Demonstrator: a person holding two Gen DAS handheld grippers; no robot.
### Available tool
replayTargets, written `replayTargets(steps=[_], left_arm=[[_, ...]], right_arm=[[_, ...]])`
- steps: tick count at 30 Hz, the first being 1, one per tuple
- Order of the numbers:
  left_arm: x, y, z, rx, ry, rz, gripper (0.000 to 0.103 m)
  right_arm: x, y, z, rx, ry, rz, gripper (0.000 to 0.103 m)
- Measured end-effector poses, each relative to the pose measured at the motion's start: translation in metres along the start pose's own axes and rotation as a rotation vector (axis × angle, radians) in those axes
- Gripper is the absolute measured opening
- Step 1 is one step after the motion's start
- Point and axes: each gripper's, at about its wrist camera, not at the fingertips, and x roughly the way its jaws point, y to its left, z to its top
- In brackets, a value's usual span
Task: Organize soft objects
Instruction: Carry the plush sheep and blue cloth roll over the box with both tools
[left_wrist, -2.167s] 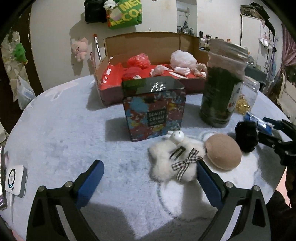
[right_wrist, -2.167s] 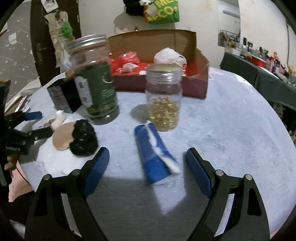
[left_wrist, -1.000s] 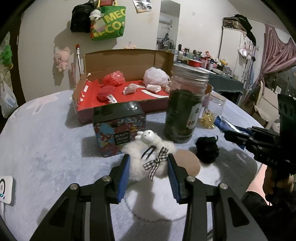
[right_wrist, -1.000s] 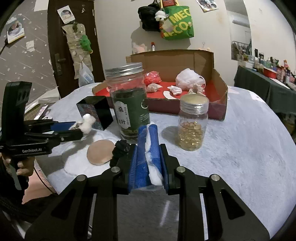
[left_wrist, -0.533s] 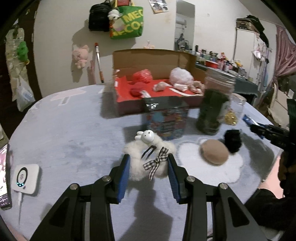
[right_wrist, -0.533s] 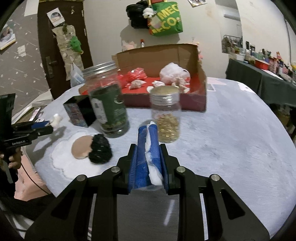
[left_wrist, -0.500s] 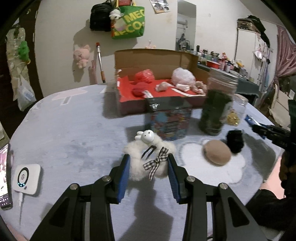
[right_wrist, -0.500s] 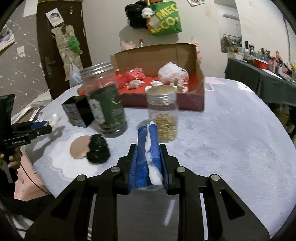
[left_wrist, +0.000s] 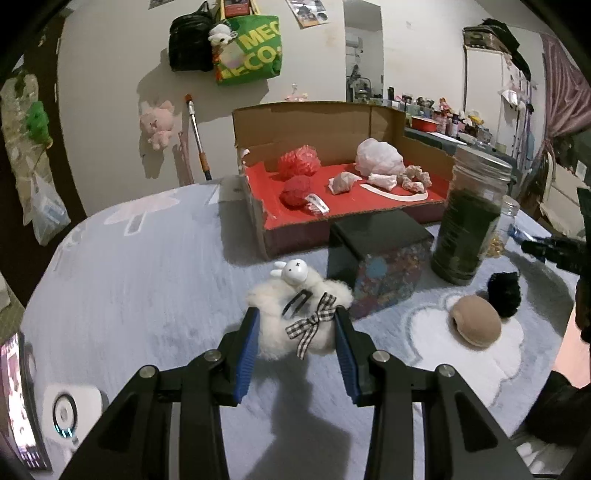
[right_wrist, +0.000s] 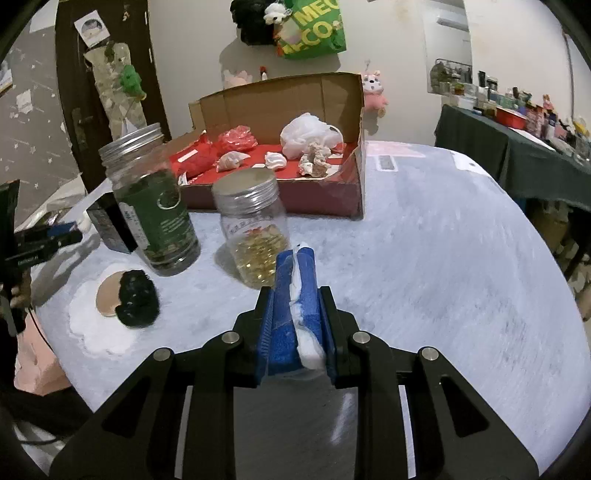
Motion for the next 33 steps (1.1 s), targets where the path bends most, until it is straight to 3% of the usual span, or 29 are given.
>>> replayTargets(steps=[13,24,33], left_arm=[[0.018,0.016,0.027,0.056,-0.020,-0.022,0.041],[0.028,0.009,0.072,0.119,-0.038,-0.088,0.041],[0.065,-0.004,0.112,0.133,0.061,-0.174,0.041]], right_arm=[[0.013,-0.017,0.034,-0.108,0.021,-0.011,0.023],[0.025,-0.023,0.072,-0.134,0.026,0.086,0.023],[0.050,-0.017,0.116,-0.146,0.064,0.168,0.023]])
